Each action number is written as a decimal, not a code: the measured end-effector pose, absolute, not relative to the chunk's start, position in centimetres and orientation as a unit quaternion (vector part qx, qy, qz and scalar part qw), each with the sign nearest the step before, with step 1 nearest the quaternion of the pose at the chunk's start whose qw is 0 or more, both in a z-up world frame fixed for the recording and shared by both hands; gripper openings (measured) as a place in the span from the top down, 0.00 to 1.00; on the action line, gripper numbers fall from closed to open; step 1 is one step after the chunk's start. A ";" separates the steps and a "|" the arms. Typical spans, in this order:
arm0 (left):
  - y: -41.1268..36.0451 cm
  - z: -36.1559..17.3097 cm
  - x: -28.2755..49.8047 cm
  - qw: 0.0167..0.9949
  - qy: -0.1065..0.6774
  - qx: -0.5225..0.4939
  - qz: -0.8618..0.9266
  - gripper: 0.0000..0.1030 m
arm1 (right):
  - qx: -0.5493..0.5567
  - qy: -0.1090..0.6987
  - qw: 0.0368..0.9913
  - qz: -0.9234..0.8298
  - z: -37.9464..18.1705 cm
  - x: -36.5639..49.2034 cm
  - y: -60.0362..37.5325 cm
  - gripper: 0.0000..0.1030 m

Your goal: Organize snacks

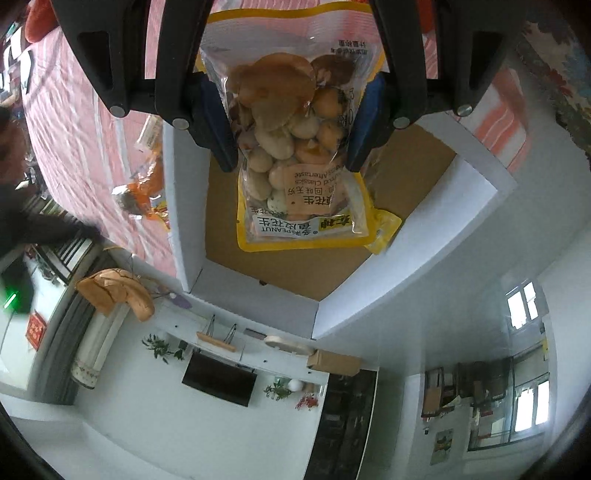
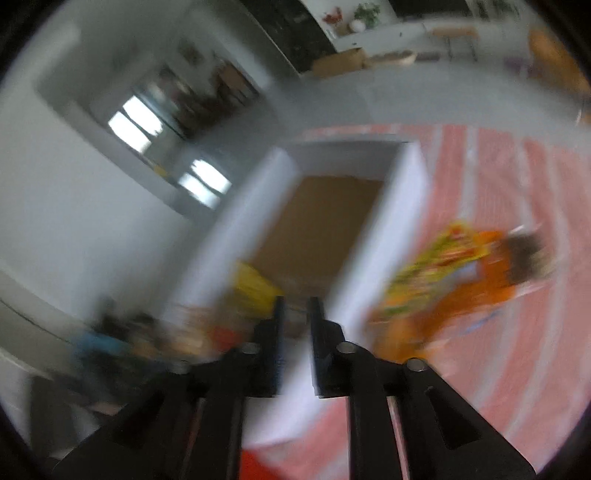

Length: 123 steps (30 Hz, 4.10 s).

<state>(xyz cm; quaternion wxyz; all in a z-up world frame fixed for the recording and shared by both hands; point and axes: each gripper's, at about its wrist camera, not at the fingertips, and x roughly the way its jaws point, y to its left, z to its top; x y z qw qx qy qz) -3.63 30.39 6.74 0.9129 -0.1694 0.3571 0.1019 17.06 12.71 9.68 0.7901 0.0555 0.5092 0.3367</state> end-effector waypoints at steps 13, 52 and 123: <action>30.2 6.7 -5.1 0.913 0.350 -0.192 0.086 0.42 | 0.089 0.642 0.718 0.254 -8.3 17.4 15.0 0.68; 3.5 -1.9 1.2 0.886 0.442 -0.049 -0.133 0.03 | -0.045 0.436 0.899 0.019 -6.5 9.0 -13.6 0.23; 7.8 -7.9 12.3 0.850 0.525 0.012 -0.039 0.01 | -0.003 0.453 0.892 0.005 -7.4 8.3 -16.5 0.12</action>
